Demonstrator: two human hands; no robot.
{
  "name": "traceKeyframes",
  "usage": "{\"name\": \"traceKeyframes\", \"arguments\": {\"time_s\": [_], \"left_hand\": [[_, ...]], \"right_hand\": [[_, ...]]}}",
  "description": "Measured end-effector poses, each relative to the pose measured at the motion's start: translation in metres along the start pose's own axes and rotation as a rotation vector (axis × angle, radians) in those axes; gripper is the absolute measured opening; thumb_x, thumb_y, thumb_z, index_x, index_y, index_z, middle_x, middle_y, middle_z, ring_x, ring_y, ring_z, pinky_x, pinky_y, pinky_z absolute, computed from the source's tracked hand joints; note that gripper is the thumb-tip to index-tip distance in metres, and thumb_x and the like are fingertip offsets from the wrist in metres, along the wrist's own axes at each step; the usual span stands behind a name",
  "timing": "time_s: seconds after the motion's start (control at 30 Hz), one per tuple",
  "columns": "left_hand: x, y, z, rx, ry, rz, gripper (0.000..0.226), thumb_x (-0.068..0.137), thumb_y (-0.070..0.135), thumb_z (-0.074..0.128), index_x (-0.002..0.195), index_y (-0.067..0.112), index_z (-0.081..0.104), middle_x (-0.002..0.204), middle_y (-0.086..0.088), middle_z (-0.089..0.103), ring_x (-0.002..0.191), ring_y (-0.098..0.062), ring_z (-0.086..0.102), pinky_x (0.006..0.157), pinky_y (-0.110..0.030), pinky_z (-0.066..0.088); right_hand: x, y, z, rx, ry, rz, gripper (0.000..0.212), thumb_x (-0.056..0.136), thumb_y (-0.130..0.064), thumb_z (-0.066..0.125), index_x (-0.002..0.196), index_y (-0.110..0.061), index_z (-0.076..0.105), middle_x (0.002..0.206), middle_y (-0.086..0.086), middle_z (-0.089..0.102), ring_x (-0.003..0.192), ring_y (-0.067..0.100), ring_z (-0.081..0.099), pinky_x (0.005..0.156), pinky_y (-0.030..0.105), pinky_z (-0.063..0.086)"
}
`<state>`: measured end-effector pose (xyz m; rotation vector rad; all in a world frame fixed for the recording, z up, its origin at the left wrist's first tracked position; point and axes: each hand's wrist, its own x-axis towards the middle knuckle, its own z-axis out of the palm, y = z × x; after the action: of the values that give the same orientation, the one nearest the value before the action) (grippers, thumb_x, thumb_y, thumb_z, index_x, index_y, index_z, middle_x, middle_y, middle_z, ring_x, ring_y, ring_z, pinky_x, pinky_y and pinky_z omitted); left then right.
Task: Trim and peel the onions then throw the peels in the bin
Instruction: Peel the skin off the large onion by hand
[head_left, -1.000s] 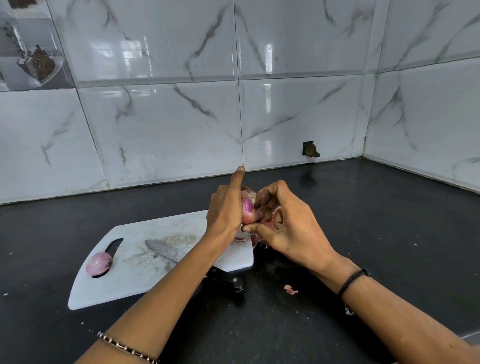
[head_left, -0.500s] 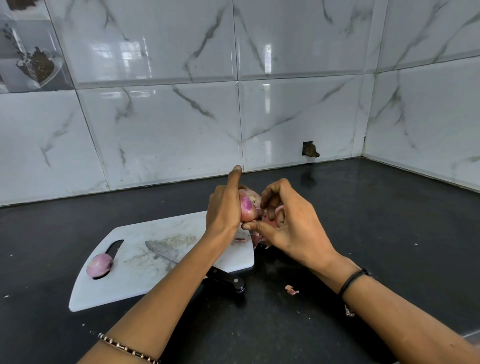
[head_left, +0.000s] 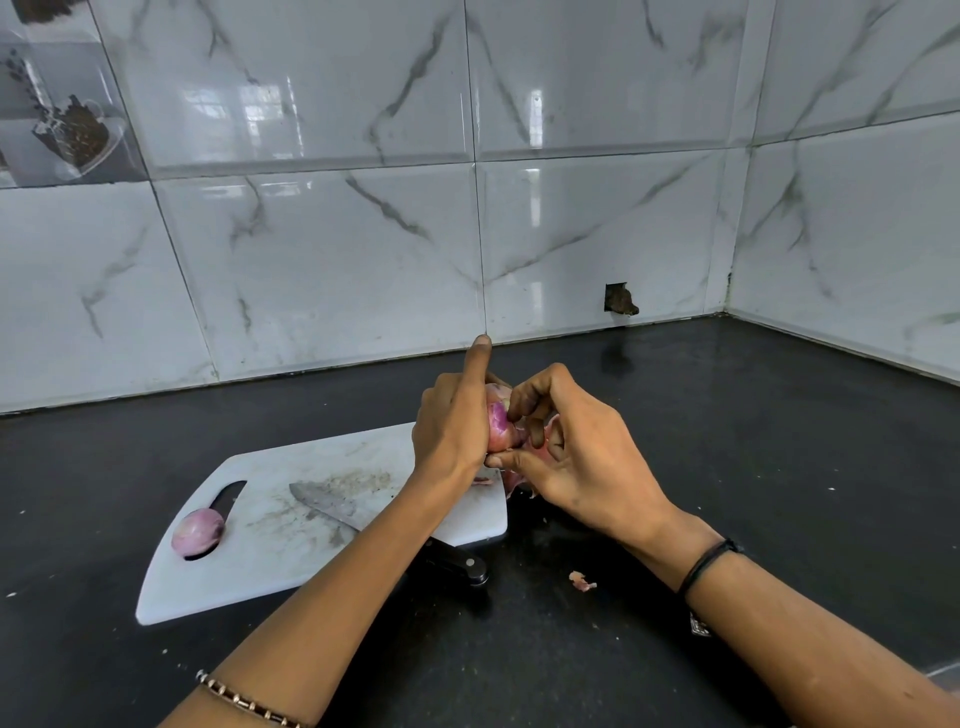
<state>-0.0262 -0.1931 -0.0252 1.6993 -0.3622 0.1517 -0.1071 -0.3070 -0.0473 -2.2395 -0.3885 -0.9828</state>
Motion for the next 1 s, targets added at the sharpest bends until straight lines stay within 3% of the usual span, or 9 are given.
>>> {"name": "traceKeyframes", "arguments": {"time_s": [0.17, 0.33, 0.5, 0.77, 1.0], "left_hand": [[0.0026, -0.0002, -0.0014, -0.034, 0.001, -0.006, 0.068, 0.086, 0.074, 0.032, 0.061, 0.027, 0.075, 0.071, -0.005, 0.075, 0.080, -0.029, 0.073, 0.093, -0.055, 0.054], [0.0040, -0.0008, -0.0021, -0.076, -0.012, -0.013, 0.066, 0.092, 0.071, 0.036, 0.058, 0.030, 0.074, 0.070, -0.010, 0.075, 0.078, -0.031, 0.074, 0.093, -0.056, 0.054], [0.0029, 0.0007, -0.0029, -0.126, -0.067, -0.024, 0.067, 0.100, 0.063, 0.040, 0.053, 0.028, 0.072, 0.064, -0.008, 0.072, 0.069, -0.028, 0.072, 0.093, -0.058, 0.055], [0.0016, -0.0006, -0.0016, -0.082, -0.053, 0.005, 0.065, 0.093, 0.070, 0.036, 0.054, 0.030, 0.071, 0.063, -0.003, 0.071, 0.078, -0.035, 0.072, 0.094, -0.060, 0.052], [0.0015, -0.0022, 0.0002, 0.020, 0.012, 0.027, 0.071, 0.083, 0.078, 0.028, 0.055, 0.029, 0.071, 0.065, -0.003, 0.072, 0.076, -0.030, 0.071, 0.090, -0.054, 0.054]], "right_hand": [[-0.0013, -0.0004, 0.0038, -0.023, 0.011, -0.011, 0.041, 0.082, -0.020, 0.085, 0.095, -0.024, 0.046, 0.072, -0.008, 0.056, 0.065, 0.016, 0.055, 0.057, 0.022, 0.045], [0.0011, -0.0012, 0.0000, 0.046, 0.076, 0.041, 0.051, 0.072, -0.028, 0.092, 0.101, -0.021, 0.051, 0.085, -0.013, 0.056, 0.072, 0.011, 0.055, 0.064, 0.013, 0.044], [0.0011, -0.0021, -0.0001, 0.085, 0.055, 0.040, 0.052, 0.071, -0.026, 0.093, 0.105, -0.017, 0.054, 0.096, -0.009, 0.061, 0.083, 0.011, 0.060, 0.072, 0.017, 0.050], [0.0001, -0.0012, 0.0002, 0.047, 0.027, 0.009, 0.049, 0.074, -0.020, 0.091, 0.106, -0.017, 0.054, 0.087, -0.013, 0.060, 0.076, 0.008, 0.058, 0.065, 0.012, 0.044], [-0.0011, 0.0042, 0.0008, -0.061, 0.021, -0.050, 0.046, 0.078, -0.025, 0.087, 0.105, -0.024, 0.050, 0.085, -0.009, 0.058, 0.075, 0.011, 0.057, 0.064, 0.034, 0.051]]}}
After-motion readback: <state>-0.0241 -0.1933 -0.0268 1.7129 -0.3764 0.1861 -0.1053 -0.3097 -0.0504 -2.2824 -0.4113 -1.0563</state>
